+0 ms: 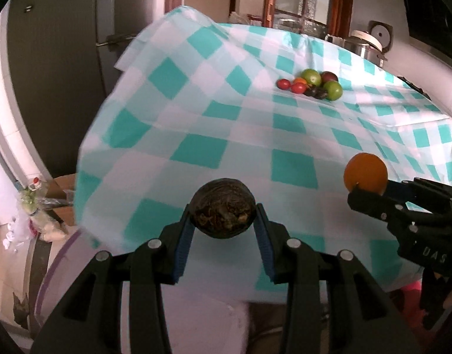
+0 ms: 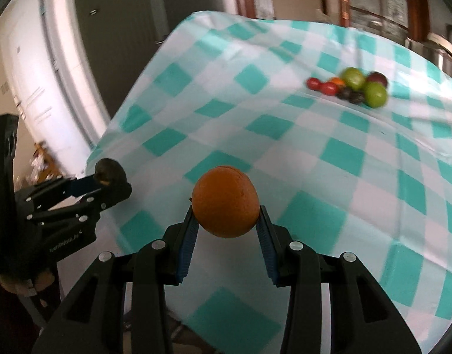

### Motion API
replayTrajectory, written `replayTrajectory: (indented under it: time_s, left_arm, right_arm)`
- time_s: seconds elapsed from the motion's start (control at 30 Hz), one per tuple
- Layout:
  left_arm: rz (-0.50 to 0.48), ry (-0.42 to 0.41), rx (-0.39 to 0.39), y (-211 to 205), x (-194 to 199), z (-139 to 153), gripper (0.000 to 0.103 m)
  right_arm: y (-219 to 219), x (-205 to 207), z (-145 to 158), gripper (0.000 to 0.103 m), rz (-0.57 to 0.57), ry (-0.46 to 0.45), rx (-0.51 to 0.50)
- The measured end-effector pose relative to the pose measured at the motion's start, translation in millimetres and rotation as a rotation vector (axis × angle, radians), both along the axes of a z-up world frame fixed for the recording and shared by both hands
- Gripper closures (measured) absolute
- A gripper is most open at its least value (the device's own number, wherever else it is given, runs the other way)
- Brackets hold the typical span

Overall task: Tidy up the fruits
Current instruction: 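Carry the orange and passion fruit into the white box and release both, then move both open tools back toward the fruit cluster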

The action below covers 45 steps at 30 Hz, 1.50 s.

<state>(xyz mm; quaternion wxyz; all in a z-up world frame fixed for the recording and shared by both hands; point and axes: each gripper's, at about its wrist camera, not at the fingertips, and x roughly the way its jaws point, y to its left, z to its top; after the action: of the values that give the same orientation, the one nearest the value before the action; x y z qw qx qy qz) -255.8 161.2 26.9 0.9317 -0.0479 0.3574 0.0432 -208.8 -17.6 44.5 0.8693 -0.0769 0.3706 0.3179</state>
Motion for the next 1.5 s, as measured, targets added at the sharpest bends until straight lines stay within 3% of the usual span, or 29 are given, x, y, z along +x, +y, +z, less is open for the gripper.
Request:
replayTrajectory:
  time_s: [0.3,0.57,0.77,1.0,1.17,1.3,1.37,1.5]
  left_arm:
    - [0.134,0.004,0.003,52,-45,-10,0.062]
    - [0.250,0.088,0.008,93,-70,-48,0.062]
    - [0.356,0.230,-0.018,130,-78,-97,0.062]
    - [0.436,0.418,-0.082,163,-85,-150,0.062]
    - [0.461,0.505,-0.158,178,-93,-177,0.062]
    - [0.469,0.571,-0.170,183,-90,-188,0.051]
    - [0.453,0.607,-0.179,181,-86,-192,0.044]
    - [0.435,0.645,-0.154,175,-82,-195,0.041]
  right_arm:
    - [51,-36,-5,0.063,0.178,-0.025,-0.045]
    - [99,-73,-22,0.063,0.372,-0.033,-0.129]
    - [154,-96,-69,0.063,0.545,0.032,-0.285]
    - [204,-99,-137,0.063,0.627,0.207,-0.435]
    - [223,-115,-188,0.063,0.686,0.247,-0.591]
    - [230,-120,-207,0.063,0.698,0.270,-0.658]
    - [232,-119,-205,0.063,0.695,0.275,-0.639]
    - [231,-120,-206,0.062,0.686,0.288,-0.645]
